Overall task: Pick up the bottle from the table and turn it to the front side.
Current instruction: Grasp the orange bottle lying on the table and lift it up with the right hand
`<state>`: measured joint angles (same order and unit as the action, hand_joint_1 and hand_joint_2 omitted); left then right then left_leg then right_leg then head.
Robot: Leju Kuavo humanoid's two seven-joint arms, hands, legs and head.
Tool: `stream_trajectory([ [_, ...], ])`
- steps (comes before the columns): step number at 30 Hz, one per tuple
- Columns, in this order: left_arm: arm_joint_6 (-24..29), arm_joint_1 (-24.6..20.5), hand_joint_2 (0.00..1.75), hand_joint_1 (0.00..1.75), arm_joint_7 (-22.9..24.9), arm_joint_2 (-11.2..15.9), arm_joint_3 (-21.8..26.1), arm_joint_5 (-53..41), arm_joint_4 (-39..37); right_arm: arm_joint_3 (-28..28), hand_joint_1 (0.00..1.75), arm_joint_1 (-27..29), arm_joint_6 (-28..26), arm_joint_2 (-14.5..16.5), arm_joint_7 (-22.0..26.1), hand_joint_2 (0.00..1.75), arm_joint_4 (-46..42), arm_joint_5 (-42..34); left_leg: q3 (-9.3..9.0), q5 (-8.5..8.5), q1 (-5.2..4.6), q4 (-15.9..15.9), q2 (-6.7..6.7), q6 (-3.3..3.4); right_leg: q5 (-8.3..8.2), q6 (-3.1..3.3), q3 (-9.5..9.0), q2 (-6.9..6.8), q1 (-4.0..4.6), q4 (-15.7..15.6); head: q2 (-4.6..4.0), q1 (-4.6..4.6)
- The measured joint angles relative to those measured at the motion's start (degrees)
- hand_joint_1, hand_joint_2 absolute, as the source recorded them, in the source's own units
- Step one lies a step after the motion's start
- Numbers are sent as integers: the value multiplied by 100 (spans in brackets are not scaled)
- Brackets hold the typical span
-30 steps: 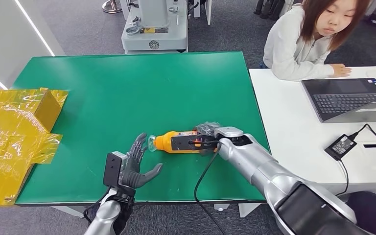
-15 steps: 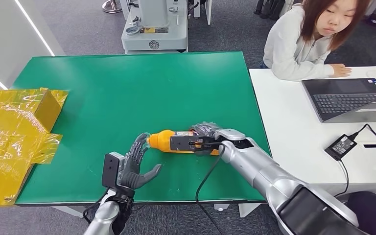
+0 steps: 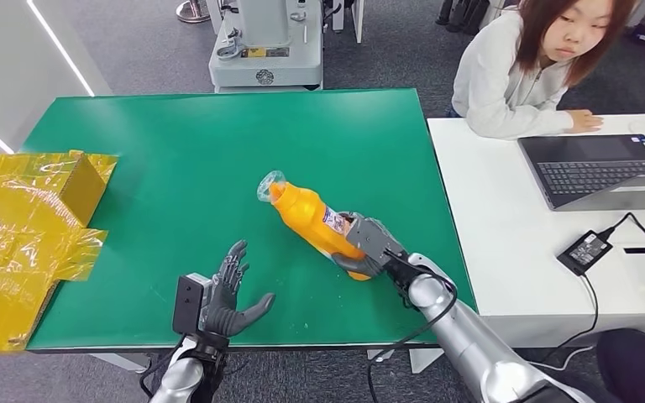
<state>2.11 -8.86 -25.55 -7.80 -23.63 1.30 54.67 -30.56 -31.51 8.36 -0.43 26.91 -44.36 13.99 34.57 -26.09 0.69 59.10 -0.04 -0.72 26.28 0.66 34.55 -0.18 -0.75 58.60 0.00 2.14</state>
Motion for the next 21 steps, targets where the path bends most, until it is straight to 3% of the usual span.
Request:
stream_trajectory([
  [8, -2, 155, 175, 0, 36, 2, 48, -106, 169, 664, 175, 840, -198, -43, -14, 175, -1078, 183, 4, 0, -1, 0, 0, 0, 0, 0, 0, 0, -1, 0, 0, 0],
  [16, -622, 123, 175, 0, 19, 80, 152, 244, 471, 968, 175, 1017, -174, -45, 308, 175, -1782, 427, 4, 1, -1, 0, 1, -1, -1, 0, 2, 1, -1, 3, 0, 1],
  [21, -1101, -250, 175, 0, 39, 186, 154, 479, 784, 886, 175, 950, -14, -30, 350, 175, -2226, 633, 5, 3, 0, 0, -2, -3, -2, 1, 2, -2, 0, 7, 0, 1],
])
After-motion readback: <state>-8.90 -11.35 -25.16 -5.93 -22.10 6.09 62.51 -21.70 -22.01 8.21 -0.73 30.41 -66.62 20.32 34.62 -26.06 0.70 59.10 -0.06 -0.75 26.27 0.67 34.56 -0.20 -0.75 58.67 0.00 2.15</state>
